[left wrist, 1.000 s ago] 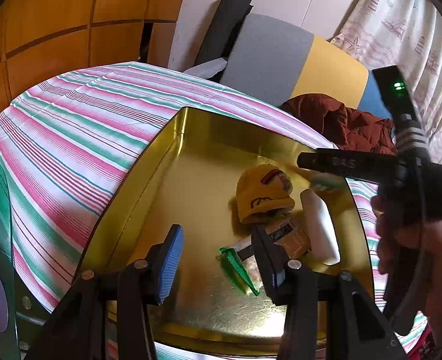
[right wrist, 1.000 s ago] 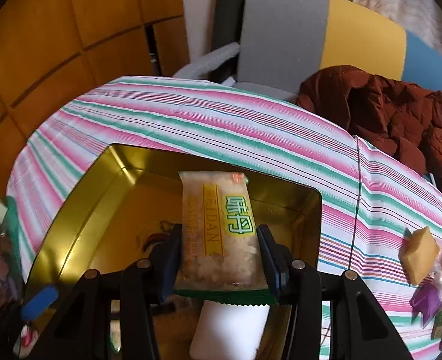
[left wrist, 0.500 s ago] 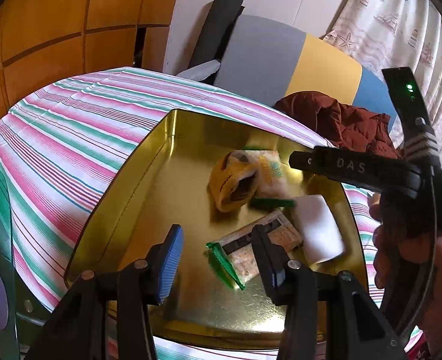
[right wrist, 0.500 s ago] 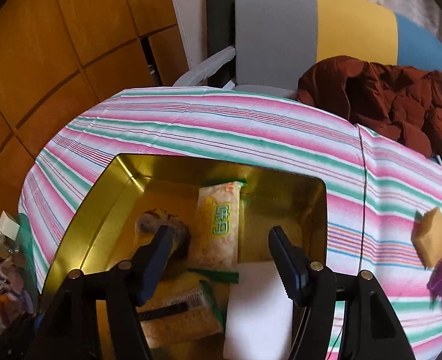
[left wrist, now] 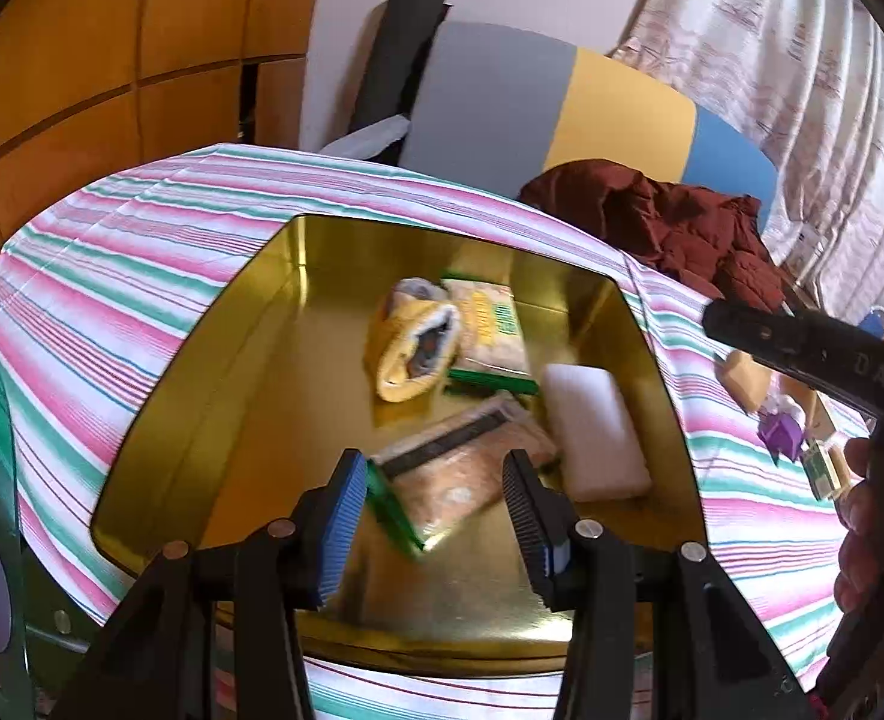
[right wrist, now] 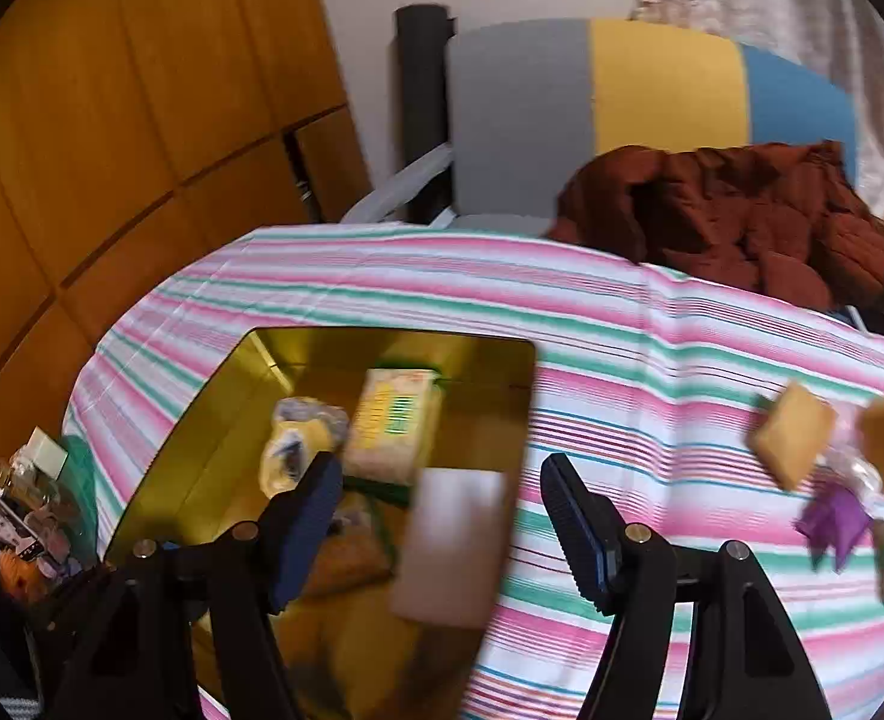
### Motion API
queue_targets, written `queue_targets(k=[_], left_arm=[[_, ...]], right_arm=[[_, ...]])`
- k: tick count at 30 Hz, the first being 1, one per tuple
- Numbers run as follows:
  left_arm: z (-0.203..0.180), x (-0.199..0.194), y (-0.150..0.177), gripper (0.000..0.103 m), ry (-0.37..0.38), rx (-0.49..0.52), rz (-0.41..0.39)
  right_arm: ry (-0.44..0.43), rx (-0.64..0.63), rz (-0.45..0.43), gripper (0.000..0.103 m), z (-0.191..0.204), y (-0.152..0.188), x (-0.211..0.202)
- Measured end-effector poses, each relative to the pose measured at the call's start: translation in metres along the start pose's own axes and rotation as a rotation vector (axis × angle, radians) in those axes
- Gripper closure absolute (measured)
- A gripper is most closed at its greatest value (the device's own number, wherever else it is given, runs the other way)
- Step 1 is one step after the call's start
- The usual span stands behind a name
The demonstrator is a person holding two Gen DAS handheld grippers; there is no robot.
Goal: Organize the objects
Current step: 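Carry the WEIDAN pack into the gold tray and open the right tool, then move the right tool to the small green-and-white box and grasp it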
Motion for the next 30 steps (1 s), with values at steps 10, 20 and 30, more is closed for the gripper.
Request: queue_targets(k=[10, 20, 30], left_arm=[[-0.042, -0.006, -0.005, 0.055, 0.068, 0.056, -0.009], [-0.102, -0.01, -0.001, 0.055, 0.132, 0.17, 0.006], [-0.163, -0.015, 0.012, 0.055, 0.181, 0.321, 0.022]], right_arm=[[0.099, 0.15, -0.063, 0.033, -0.107, 0.018, -0.042], [0.272, 0.319, -0.083, 0.035, -0.24, 0.055, -0.07], [0.424, 0.321, -0.159, 0.047, -0.339, 0.03, -0.091]])
Point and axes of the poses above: each gripper's, at about its wrist camera, not at the fingertips, and x roughly the way its jaws point, z to its left, y to its underside, the point moved 10 cm from there along x, roughly the way its jaws point, and after that the axes turned 13 degrees about x, right-handed, at the moved point
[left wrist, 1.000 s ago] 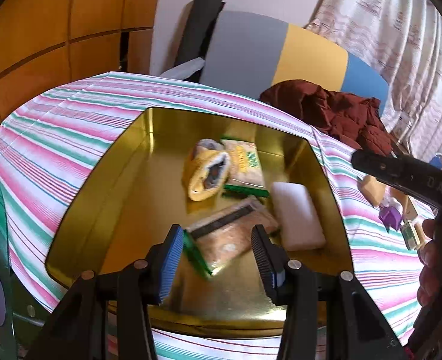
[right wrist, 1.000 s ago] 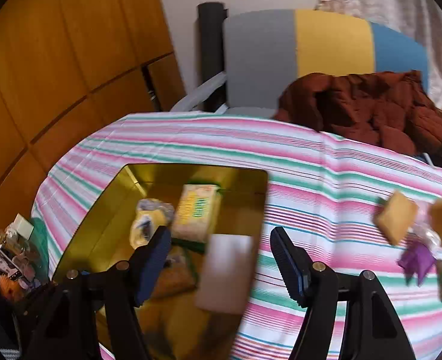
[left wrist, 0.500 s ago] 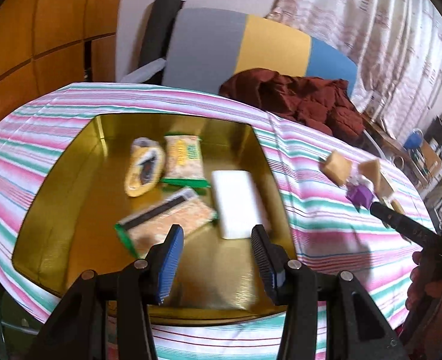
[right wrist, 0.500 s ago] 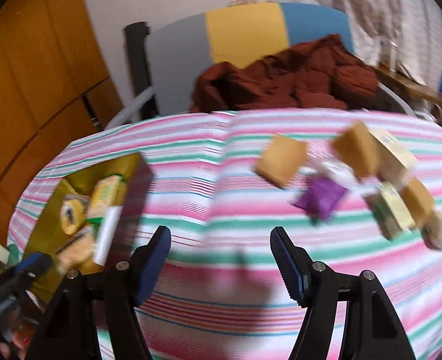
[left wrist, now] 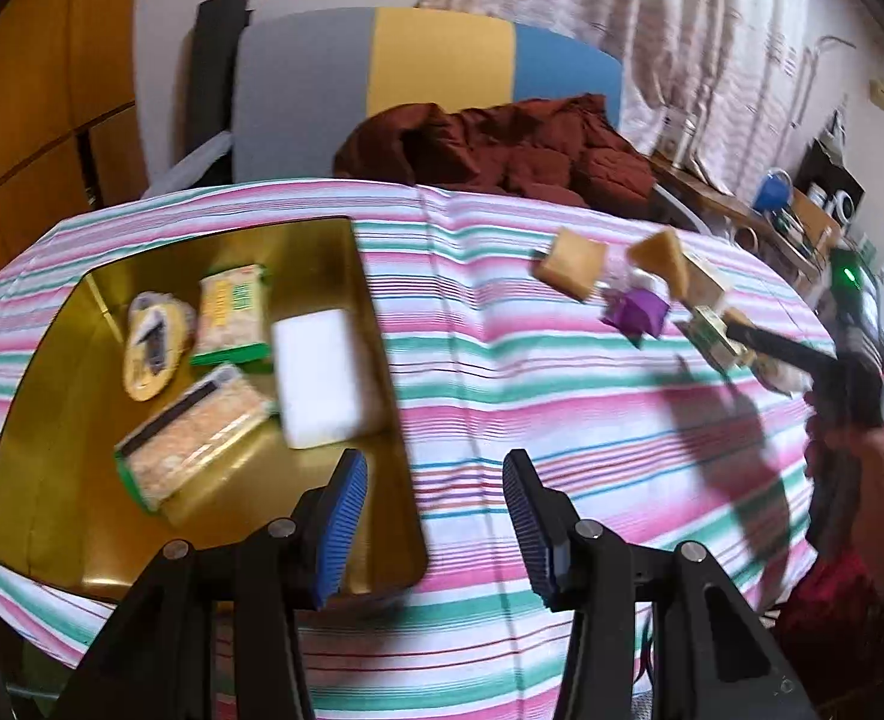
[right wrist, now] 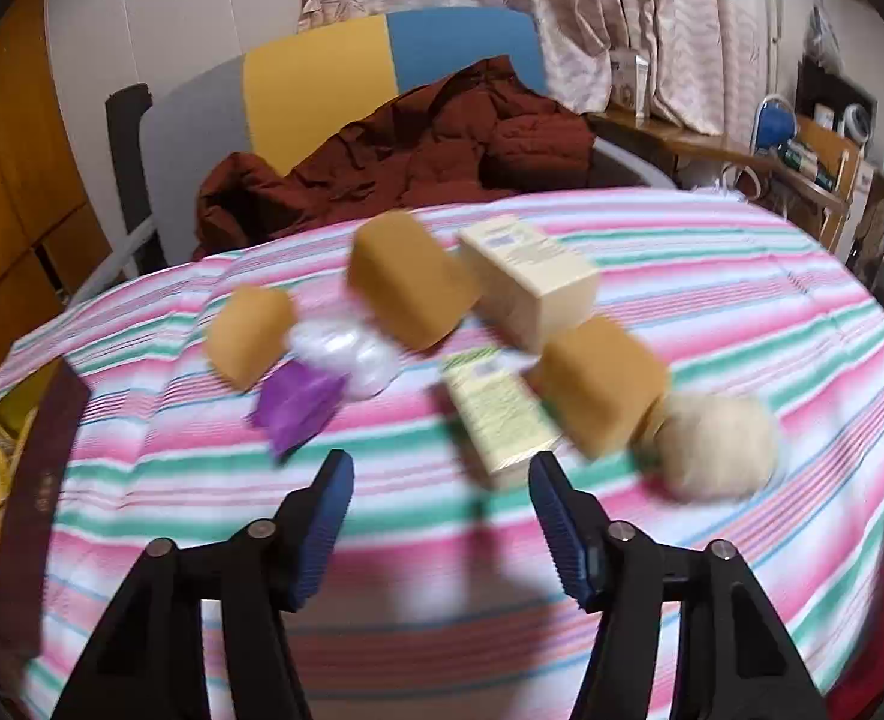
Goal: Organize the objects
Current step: 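Move the right tool to the small green-and-white box and grasp it, then grasp the purple bag with the left tool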
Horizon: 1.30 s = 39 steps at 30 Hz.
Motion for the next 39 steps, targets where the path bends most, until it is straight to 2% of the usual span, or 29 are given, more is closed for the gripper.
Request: queue_targets(k=[4, 10, 15, 17, 24, 30, 35, 39], left_arm=[[-0.021, 0.004, 0.0, 0.055, 0.012, 0.058, 0.018], [-0.042, 0.011, -0.004, 0.055, 0.043, 0.097, 0.037], [-0.055, 0.027, -0.017, 0.055, 0.078, 0.101, 0.052], [-0.061, 0.037, -0.022, 0.055, 0.088, 0.109, 0.058], [-0.083, 0.074, -0.04, 0.055, 0.121, 0.12, 0.084], [-0.123, 0.11, -0.077, 0.05, 0.188, 0.168, 0.085], [-0.149, 0.146, -0.104, 0.047, 0.192, 0.222, 0.101], [-0.159, 0.169, -0.116, 0.047, 0.196, 0.22, 0.128]], right_arm=[[0.012, 0.005, 0.017, 0.05, -0.01, -0.014, 0.018], [0.028, -0.035, 0.045, 0.051, -0.011, -0.014, 0.04], [0.027, 0.0, 0.091, 0.066, -0.019, -0.002, 0.057], [0.023, 0.019, 0.078, 0.072, -0.022, -0.002, 0.056], [0.014, 0.046, 0.056, 0.072, -0.027, 0.0, 0.052], [0.017, 0.052, 0.041, 0.072, -0.027, 0.002, 0.051], [0.03, 0.043, 0.031, 0.072, -0.027, 0.002, 0.051], [0.023, 0.049, 0.028, 0.072, -0.027, 0.002, 0.051]])
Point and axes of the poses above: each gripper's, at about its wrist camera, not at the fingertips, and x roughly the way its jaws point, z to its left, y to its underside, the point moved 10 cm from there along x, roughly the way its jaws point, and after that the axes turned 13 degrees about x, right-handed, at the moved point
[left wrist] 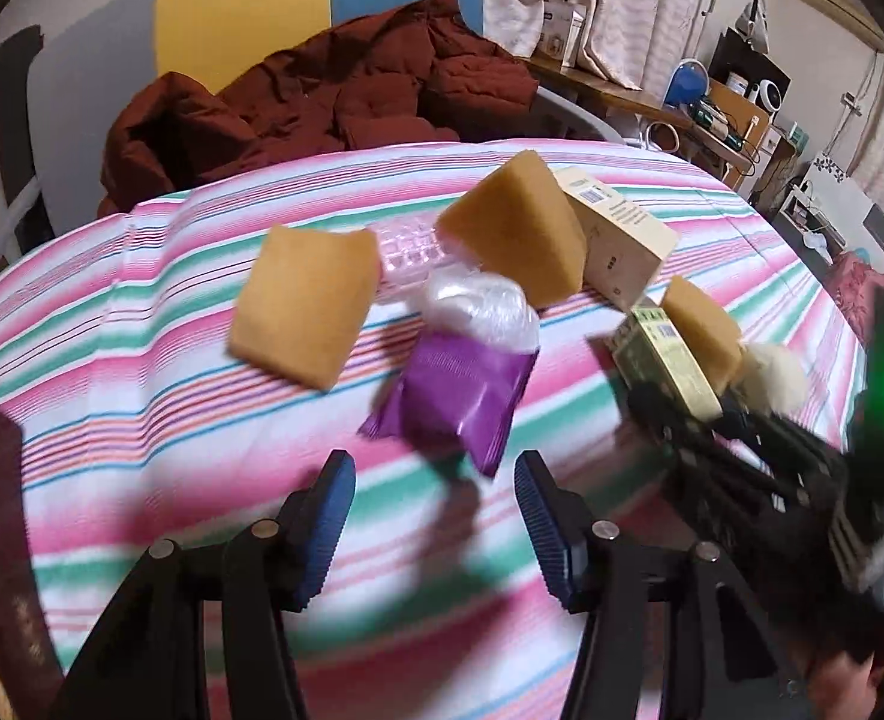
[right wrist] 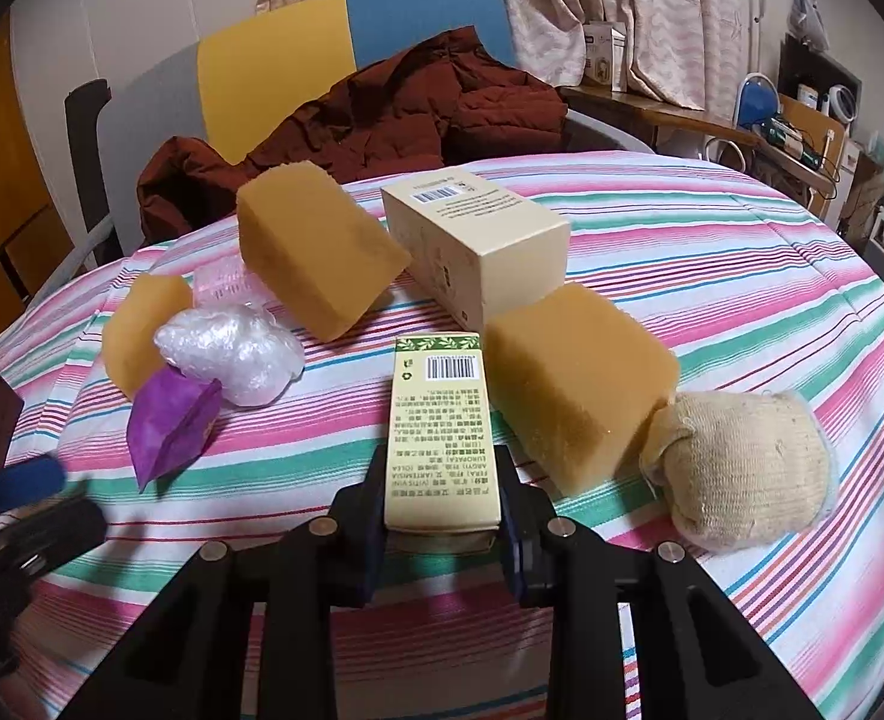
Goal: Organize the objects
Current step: 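Grasp the purple bag with the left tool, then drop the purple bag into the gold tray with the left tool while the right carries the box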
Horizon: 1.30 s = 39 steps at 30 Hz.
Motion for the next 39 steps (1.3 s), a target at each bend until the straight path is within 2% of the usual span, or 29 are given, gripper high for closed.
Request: queue_targets(k=[6, 8, 11, 13, 17, 23, 28, 33, 39], left_arm=[[-0.006, 0.028, -0.013, 0.047, -0.017, 0.085, 0.028], [-0.005, 0.031, -0.015, 0.049, -0.031, 0.101, 0.007], [-0.004, 0.029, -0.016, 0.06, -0.017, 0.078, -0.017], [-0.007, 0.028, -0.016, 0.06, 0.011, 0.074, -0.032], [-0.006, 0.02, -0.01, 0.061, -0.004, 0.081, -0.07], [0.004, -0.005, 0.008, 0.061, -0.001, 0.017, -0.128], [0.007, -0.029, 0.029, 0.062, -0.004, 0.004, -0.153], [0.021, -0.066, 0.049, 0.062, 0.0, -0.038, -0.203], [0.049, -0.115, 0.077, 0.062, -0.03, -0.113, -0.256]], right_arm=[[-0.001, 0.001, -0.004, 0.072, 0.0, -0.001, 0.001], [-0.003, 0.003, -0.004, 0.072, 0.0, -0.001, 0.001], [-0.004, 0.005, -0.004, 0.072, 0.0, -0.001, 0.001], [-0.001, 0.002, -0.006, 0.072, 0.0, -0.001, 0.002], [0.006, -0.004, -0.012, 0.072, 0.001, -0.001, 0.001], [0.007, -0.005, -0.024, 0.073, 0.0, -0.001, -0.002], [0.021, -0.028, -0.037, 0.073, 0.004, -0.001, -0.002], [0.032, -0.038, -0.038, 0.073, 0.004, -0.001, -0.001], [0.05, -0.049, -0.046, 0.073, 0.003, -0.001, -0.002]])
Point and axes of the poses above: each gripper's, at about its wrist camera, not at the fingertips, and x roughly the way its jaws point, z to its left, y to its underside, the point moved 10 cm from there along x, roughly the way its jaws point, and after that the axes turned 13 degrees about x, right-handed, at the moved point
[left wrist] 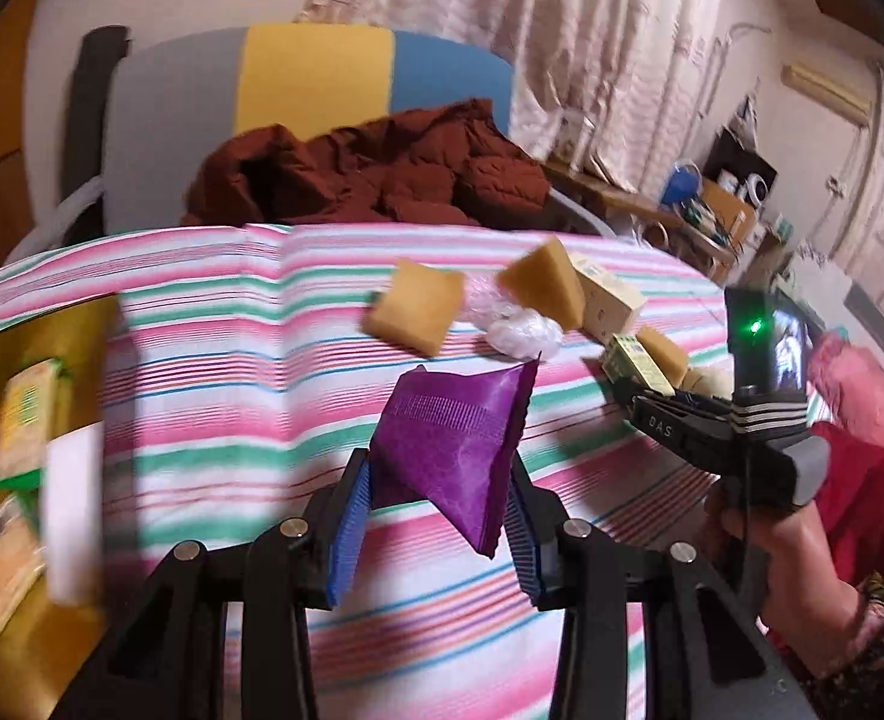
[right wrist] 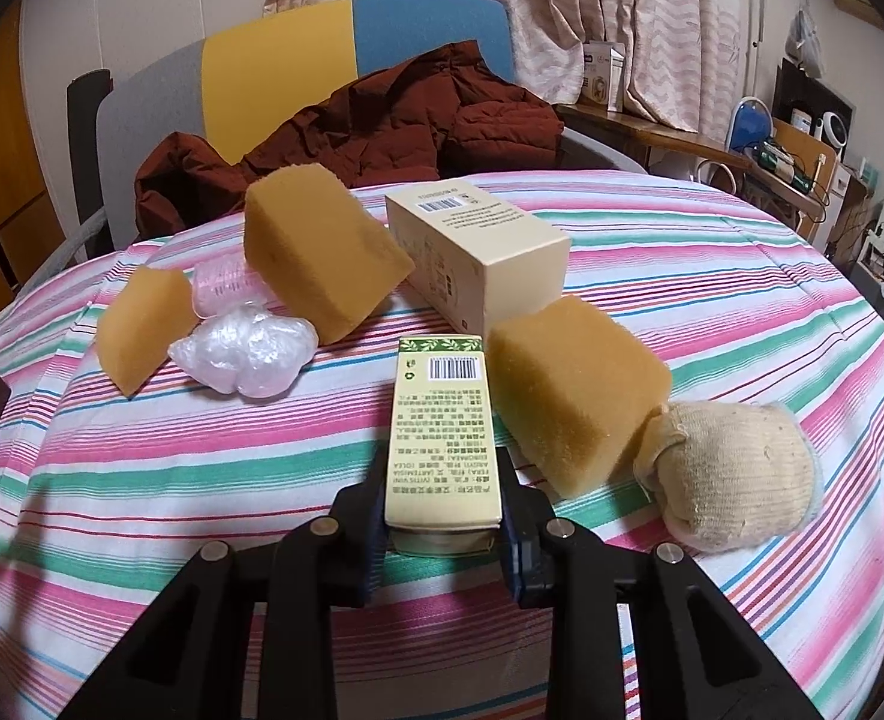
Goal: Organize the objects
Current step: 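Drop the purple bag into the gold tray with the left tool while the right carries the box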
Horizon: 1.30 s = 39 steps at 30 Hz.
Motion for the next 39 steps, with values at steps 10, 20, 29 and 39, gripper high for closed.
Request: queue_targets(k=[10, 20, 29, 39], left_arm=[[0.099, -0.079, 0.03, 0.061, -0.184, -0.158, -0.014], [0.219, -0.12, 0.09, 0.061, -0.416, -0.337, 0.069], [0.262, -0.103, 0.143, 0.061, -0.429, -0.45, 0.216], [0.266, -0.099, 0.159, 0.053, -0.438, -0.486, 0.247]], right_arm=[[0.026, -0.059, -0.003, 0.073, 0.009, 0.003, 0.0], [0.049, -0.105, -0.017, 0.073, 0.016, 0.004, -0.002], [-0.021, -0.192, -0.076, 0.073, 0.045, 0.008, -0.03], [-0.3, -0.215, -0.052, 0.073, 0.135, 0.052, -0.108]])
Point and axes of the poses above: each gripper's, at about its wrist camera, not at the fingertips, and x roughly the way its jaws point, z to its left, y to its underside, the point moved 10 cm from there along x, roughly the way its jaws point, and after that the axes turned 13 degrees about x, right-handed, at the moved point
